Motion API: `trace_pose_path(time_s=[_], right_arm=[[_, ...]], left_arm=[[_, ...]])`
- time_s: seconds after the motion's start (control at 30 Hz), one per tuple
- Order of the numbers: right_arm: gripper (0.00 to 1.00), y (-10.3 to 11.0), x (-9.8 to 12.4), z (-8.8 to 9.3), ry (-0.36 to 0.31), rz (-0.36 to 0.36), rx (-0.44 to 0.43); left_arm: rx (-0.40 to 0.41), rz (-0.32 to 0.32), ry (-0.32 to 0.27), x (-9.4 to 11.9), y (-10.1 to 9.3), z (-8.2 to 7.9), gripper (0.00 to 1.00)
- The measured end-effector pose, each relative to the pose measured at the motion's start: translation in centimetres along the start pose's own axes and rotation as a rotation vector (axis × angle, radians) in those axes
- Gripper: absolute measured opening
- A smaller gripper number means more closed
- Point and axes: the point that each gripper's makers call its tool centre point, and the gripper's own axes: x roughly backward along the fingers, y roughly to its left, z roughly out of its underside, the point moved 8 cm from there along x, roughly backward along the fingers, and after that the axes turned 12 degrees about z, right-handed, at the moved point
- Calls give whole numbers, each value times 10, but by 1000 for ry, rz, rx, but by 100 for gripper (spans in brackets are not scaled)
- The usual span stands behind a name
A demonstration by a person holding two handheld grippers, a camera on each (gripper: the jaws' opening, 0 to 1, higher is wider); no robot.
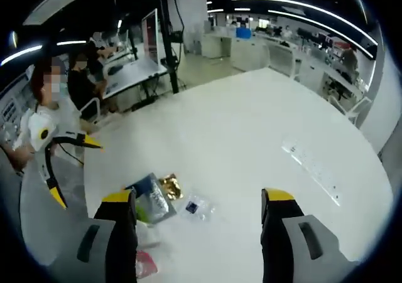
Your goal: Arrange the skincare products in the storage area until every visible bottle or jar stands upright without overlapping.
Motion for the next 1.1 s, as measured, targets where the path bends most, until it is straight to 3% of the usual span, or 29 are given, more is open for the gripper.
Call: trace_pose_path(time_s=[0.23, 0.4, 0.47, 0.83, 1.0, 1.1], right_arm=[[77, 5, -30, 18, 80, -33, 4], [73, 6, -54, 34, 146, -36, 51], [72, 7, -62, 37, 139, -42, 65], [66, 15, -96, 48, 270, -80, 174], [58, 16, -106, 54, 348, -53, 107], [59, 21, -106, 57, 386, -71, 49]], left_arm=[[10, 12, -10, 0, 0, -1, 99], [13, 10, -18, 0, 1, -2, 99], [16, 6, -24, 1, 2, -3, 99], [26, 1, -26, 2, 3, -3, 99], [41, 6, -40, 3, 4, -4, 98], [38, 4, -41, 3, 4, -5, 98]])
